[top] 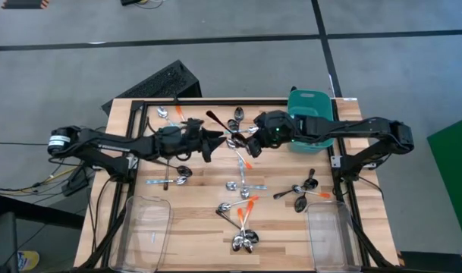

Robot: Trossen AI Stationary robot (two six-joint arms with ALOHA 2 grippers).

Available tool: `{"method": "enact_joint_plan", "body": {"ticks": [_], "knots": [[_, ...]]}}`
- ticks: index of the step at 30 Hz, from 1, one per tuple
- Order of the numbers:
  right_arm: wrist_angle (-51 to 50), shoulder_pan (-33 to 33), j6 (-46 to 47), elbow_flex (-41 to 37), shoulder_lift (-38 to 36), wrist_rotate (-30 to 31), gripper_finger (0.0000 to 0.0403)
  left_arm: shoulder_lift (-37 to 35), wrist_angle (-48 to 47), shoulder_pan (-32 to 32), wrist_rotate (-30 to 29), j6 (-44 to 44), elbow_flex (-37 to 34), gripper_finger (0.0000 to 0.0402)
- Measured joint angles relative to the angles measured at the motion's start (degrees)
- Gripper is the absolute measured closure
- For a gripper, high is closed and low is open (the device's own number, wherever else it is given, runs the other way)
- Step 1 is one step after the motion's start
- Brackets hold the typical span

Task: Sort silverware by color (type)
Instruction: Put the black spoon into the left transparent bin

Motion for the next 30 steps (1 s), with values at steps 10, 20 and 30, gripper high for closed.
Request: {"method": "enact_joint_plan", "body": {"ticks": [10, 20, 30], "knots": [[2.26, 0.32, -0.35, 0.0, 0.02, 0.08, 0.0396, 0.51, 6.78, 2.71, 1.17, 3.79, 0.09, 0.0264], [3.66, 0.78, -1.97, -0.02, 0.04, 0.7, 0.0396, 0.51, 7.98, 5.38, 4.91, 4.61, 0.11, 0.0346], [3.49, 0.28, -5.85, -0.02, 0.04, -1.89, 0.0346, -0.2, 6.85, 5.46, 7.96, 3.37, 0.11, 0.04]]}}
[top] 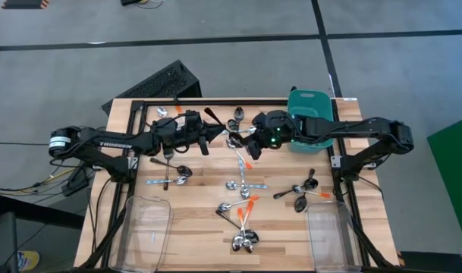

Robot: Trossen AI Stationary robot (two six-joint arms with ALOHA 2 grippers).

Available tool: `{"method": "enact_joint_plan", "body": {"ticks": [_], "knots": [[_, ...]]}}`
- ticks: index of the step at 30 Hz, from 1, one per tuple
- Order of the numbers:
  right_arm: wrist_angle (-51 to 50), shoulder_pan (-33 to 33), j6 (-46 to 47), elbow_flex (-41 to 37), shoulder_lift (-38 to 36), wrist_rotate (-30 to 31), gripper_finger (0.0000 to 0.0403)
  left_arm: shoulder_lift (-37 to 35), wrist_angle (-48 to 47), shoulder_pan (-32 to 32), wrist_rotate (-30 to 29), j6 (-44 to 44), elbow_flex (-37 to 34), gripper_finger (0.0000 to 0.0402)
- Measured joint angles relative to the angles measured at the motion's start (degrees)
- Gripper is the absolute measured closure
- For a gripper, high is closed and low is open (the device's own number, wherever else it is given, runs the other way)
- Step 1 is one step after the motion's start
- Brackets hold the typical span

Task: Sort silverware by color (type)
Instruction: Put the black spoon into the left transparent bin

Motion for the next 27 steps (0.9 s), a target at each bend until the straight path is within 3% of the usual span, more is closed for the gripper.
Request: {"method": "enact_joint_plan", "body": {"ticks": [3, 9, 14, 22, 27], "knots": [[-1.87, -0.72, 0.28, 0.0, -1.38, -0.37, 0.0314, -4.15, -11.2, -0.22, 1.86, -3.12, 1.15, 0.0401], [-8.52, -2.91, 0.65, 0.04, -5.59, 0.24, 0.0273, -14.24, -56.23, -5.52, 2.37, -7.31, 10.47, 0.0401], [-15.07, -4.85, 0.67, 0.04, -7.81, 0.28, 0.0271, -17.84, -82.53, -15.56, 5.28, -22.34, 17.79, 0.0401], [-19.52, -5.52, -0.88, 0.04, -7.93, 0.29, 0.0274, -18.82, -95.09, -41.89, 5.64, -55.44, 18.71, 0.0401], [-19.6, -4.96, -3.08, -0.02, -7.47, 0.26, 0.0274, -16.0, -96.85, -52.66, 5.38, -67.38, 18.22, 0.0401]]}}
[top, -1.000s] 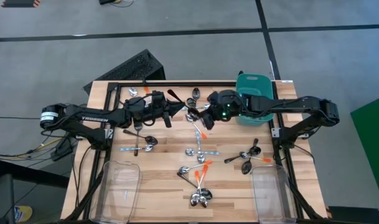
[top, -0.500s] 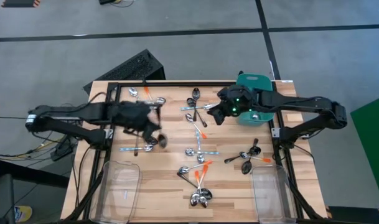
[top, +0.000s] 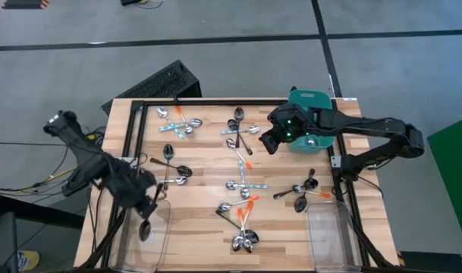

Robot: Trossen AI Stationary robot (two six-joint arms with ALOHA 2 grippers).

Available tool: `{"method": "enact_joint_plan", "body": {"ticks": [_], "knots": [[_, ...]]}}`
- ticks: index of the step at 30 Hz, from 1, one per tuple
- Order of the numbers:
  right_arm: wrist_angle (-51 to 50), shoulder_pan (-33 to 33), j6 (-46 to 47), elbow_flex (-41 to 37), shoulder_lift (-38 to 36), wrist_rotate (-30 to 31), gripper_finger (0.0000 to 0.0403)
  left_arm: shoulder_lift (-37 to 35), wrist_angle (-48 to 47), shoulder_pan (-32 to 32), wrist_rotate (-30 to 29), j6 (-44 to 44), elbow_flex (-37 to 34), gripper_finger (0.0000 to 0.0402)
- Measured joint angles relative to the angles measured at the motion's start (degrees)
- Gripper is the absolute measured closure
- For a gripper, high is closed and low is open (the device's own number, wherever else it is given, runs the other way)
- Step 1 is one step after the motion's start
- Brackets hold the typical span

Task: Sort silverware by color (type)
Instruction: Put the black spoon into the left transparent bin

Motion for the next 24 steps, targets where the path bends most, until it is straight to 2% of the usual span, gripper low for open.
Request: {"method": "enact_joint_plan", "body": {"ticks": [6, 9, 13, 24], "knots": [[0.03, -0.44, -1.67, 0.02, -0.02, 0.14, 0.0274, 2.45, 5.66, -6.73, 4.49, -9.44, -6.05, 0.0401], [-0.1, -0.42, -2.49, 0.02, -0.02, 0.09, 0.0274, 2.54, 10.0, -8.53, 4.29, -12.39, -8.92, 0.0401], [-1.81, 0.01, -3.38, 0.02, -0.02, -0.02, 0.0274, 2.52, 12.47, -9.84, 2.95, -15.52, -11.36, 0.0401], [-8.79, 3.32, -3.68, 0.02, -0.02, 3.22, 0.0274, 2.52, 14.11, -10.99, 4.96, -19.46, -16.48, 0.0401]]}}
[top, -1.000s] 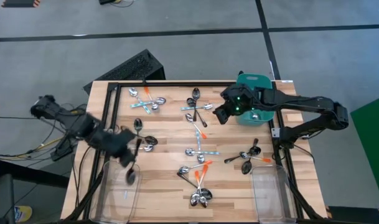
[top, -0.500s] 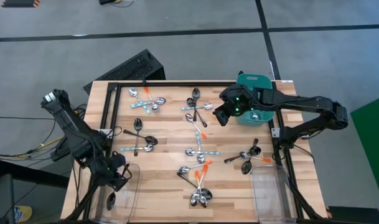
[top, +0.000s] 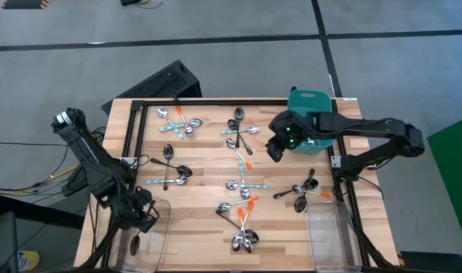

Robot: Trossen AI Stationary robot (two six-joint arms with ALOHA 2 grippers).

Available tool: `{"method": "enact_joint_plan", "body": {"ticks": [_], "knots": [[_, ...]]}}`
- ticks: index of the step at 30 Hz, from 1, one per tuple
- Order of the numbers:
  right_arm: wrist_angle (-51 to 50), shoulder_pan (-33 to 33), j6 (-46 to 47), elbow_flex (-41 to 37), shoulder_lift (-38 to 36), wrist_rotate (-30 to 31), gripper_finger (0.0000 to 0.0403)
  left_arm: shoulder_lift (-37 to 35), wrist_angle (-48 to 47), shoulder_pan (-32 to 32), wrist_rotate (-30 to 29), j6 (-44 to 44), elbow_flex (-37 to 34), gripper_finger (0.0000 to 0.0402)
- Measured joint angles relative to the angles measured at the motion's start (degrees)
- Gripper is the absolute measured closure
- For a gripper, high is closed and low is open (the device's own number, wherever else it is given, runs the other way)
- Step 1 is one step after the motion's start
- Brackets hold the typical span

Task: Sort silverware by color (type)
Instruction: Put the black spoon into the left transparent bin, then put the orange spoon into the right transparent bin

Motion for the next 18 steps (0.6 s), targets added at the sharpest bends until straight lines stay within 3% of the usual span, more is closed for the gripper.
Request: {"method": "enact_joint_plan", "body": {"ticks": [4, 10, 18], "knots": [[-1.13, 1.53, -1.39, 0.0, 0.0, 0.36, 0.0274, 0.0, 0.05, 0.02, -0.13, -2.18, -0.43, 0.039], [0.4, 3.87, -4.32, -2.98, 0.0, 0.28, 0.0274, -0.45, 0.15, 0.29, -0.12, -3.74, -0.43, 0.0325], [10.67, 8.75, -7.65, -11.59, 0.04, -0.92, 0.0274, -5.57, 0.23, 3.15, -9.81, -0.14, -0.43, 0.0275]]}}
